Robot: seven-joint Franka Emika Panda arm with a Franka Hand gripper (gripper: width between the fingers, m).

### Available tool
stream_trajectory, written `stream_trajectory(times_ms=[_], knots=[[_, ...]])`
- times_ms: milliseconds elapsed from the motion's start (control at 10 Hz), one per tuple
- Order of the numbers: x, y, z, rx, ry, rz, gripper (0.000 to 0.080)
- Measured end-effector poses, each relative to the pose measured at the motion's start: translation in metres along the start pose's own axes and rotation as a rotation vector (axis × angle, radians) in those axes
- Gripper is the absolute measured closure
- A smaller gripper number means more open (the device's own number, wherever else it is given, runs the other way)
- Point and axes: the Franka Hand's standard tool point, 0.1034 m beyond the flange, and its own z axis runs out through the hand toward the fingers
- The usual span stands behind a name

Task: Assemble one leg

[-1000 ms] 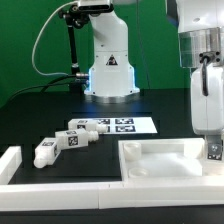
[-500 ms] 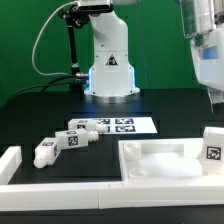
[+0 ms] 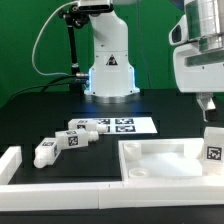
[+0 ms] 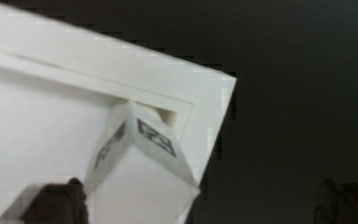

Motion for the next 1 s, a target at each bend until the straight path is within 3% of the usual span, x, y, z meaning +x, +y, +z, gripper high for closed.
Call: stream_trajectory(times_ms=[200, 300, 400, 700, 1000], knots=[[0.007, 0.008, -0.002, -0.07, -0.01, -0.419, 0.0151], [0.008, 0.008, 0.002, -0.08, -0.006, -0.56, 0.0151], [0.011, 0.007, 0.005, -0.043, 0.028, -0.589, 0.0151], [0.013, 0.011, 0.008, -0.057, 0.034, -0.698, 0.0151], [0.004, 0.024, 0.034, -0.091, 0.015, -0.673, 0.0151]])
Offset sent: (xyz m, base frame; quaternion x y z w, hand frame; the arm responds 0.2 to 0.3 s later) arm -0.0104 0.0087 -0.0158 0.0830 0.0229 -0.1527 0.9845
